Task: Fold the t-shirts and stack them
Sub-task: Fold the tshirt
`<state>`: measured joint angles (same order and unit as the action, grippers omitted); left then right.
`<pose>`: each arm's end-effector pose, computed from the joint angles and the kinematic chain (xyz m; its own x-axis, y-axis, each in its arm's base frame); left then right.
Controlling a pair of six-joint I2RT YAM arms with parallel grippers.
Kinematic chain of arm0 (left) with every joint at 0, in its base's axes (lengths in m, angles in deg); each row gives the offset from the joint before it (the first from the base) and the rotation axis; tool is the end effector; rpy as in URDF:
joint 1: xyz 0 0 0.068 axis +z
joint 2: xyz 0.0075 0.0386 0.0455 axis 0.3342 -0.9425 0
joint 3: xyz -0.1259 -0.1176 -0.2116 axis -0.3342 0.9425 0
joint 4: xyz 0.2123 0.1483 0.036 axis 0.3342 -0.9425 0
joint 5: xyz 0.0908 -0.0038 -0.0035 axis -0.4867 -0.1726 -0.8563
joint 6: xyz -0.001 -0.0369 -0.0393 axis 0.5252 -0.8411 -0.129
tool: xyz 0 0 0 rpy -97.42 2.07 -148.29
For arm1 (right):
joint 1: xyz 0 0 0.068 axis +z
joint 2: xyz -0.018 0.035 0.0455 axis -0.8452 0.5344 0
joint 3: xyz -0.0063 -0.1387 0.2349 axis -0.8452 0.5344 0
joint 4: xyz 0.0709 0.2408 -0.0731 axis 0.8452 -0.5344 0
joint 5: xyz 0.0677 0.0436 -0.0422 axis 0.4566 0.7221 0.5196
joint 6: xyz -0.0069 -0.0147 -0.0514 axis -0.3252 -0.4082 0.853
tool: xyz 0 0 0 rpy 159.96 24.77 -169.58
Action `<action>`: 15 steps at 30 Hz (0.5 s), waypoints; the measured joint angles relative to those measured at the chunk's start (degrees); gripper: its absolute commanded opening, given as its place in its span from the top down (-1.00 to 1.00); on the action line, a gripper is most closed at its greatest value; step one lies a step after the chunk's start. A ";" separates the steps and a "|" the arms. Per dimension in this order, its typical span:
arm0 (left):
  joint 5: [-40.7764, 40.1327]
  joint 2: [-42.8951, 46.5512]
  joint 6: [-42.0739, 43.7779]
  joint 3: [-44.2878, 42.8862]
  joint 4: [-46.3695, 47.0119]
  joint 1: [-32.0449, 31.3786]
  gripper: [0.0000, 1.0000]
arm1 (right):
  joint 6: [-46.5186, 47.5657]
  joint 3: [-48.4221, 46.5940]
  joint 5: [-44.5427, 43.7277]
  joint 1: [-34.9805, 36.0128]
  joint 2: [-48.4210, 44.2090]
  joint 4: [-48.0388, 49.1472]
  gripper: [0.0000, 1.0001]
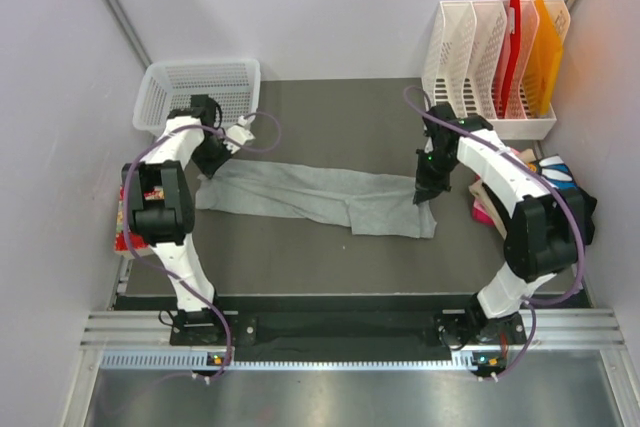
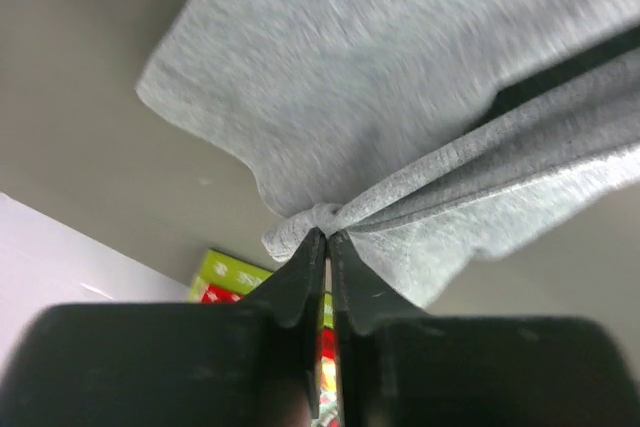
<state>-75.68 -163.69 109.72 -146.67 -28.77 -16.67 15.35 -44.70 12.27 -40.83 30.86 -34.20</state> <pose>0.3858 0.0194 0.2156 -0.6374 0.7582 -0.1374 0.7365 0.6519 0.1806 0.2946 0.0951 0.2566 -0.9813 0.1641 -0.1010 0.1385 0.9650 0.2226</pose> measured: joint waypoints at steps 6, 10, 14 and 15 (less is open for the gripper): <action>-2.56 -2.23 1.42 -0.46 2.12 -1.31 0.22 | -0.02 -0.83 -0.98 -3.02 2.10 3.15 1.00; -3.39 -2.34 2.14 -0.46 3.58 -1.60 0.21 | -0.02 -0.85 -1.27 -5.14 5.90 5.29 1.00; -4.61 -2.34 3.41 -0.46 5.42 -1.60 0.21 | 0.07 -2.99 -1.09 -5.68 12.11 6.51 0.58; -5.03 -2.34 3.72 -0.46 5.90 -1.60 0.21 | 0.24 -4.26 -0.92 -5.75 13.99 6.56 0.48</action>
<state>-80.70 -166.03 113.44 -147.13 -22.87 -18.27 15.59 -48.96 11.35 -46.58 44.85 -27.64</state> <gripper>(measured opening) 0.396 0.062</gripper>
